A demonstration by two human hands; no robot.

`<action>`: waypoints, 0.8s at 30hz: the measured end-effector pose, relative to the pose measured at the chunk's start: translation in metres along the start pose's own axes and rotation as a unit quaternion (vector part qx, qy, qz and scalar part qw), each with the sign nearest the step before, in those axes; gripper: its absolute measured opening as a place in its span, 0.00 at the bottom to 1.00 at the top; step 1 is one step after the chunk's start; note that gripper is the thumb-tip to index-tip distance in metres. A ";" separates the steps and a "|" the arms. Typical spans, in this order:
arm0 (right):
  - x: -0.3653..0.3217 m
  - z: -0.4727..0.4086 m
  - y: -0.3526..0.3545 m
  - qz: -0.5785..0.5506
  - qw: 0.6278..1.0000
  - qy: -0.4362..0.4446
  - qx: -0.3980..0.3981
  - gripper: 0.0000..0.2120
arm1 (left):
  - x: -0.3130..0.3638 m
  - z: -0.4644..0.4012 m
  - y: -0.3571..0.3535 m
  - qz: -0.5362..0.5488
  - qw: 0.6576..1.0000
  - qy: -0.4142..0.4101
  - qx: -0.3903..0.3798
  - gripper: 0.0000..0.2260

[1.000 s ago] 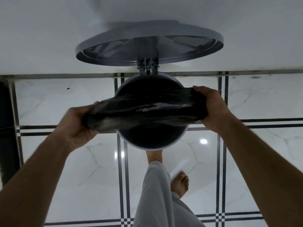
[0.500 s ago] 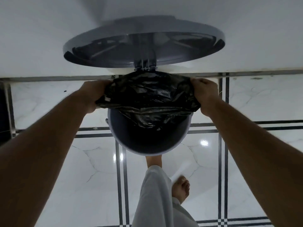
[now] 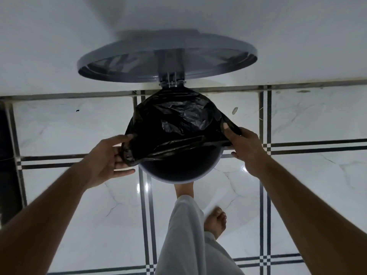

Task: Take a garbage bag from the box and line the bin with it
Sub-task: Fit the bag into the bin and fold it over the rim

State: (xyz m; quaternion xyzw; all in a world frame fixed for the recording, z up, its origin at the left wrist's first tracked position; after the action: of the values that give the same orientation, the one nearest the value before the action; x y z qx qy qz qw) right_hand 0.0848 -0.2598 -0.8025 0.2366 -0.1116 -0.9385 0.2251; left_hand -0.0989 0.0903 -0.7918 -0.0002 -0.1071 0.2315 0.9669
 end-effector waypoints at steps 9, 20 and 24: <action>0.035 0.025 -0.001 -0.035 0.998 -0.036 0.043 0.10 | -0.053 0.002 -0.013 0.033 0.997 -0.021 0.067 0.05; 0.051 0.036 -0.005 -0.058 0.994 -0.083 -0.052 0.11 | -0.075 0.006 -0.023 0.169 0.984 -0.044 0.030 0.14; 0.054 0.041 -0.008 -0.036 0.994 -0.077 -0.066 0.12 | -0.073 0.008 -0.025 0.115 0.992 -0.049 0.032 0.14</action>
State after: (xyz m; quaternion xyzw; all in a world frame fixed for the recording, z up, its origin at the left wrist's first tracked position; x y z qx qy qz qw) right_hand 0.0187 -0.2742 -0.7911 0.1521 -0.0578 -0.9667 0.1973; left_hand -0.1530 0.0354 -0.7976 0.0294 -0.1465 0.3445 0.9268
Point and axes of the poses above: each hand's wrist, its own z-axis away from the middle knuckle, its own y-axis out of the back of the hand, x = y × z, the point moved 6 cm from there along -z, towards the middle knuckle, and after that the axes turned 4 degrees about -y, right-handed, at the moved point
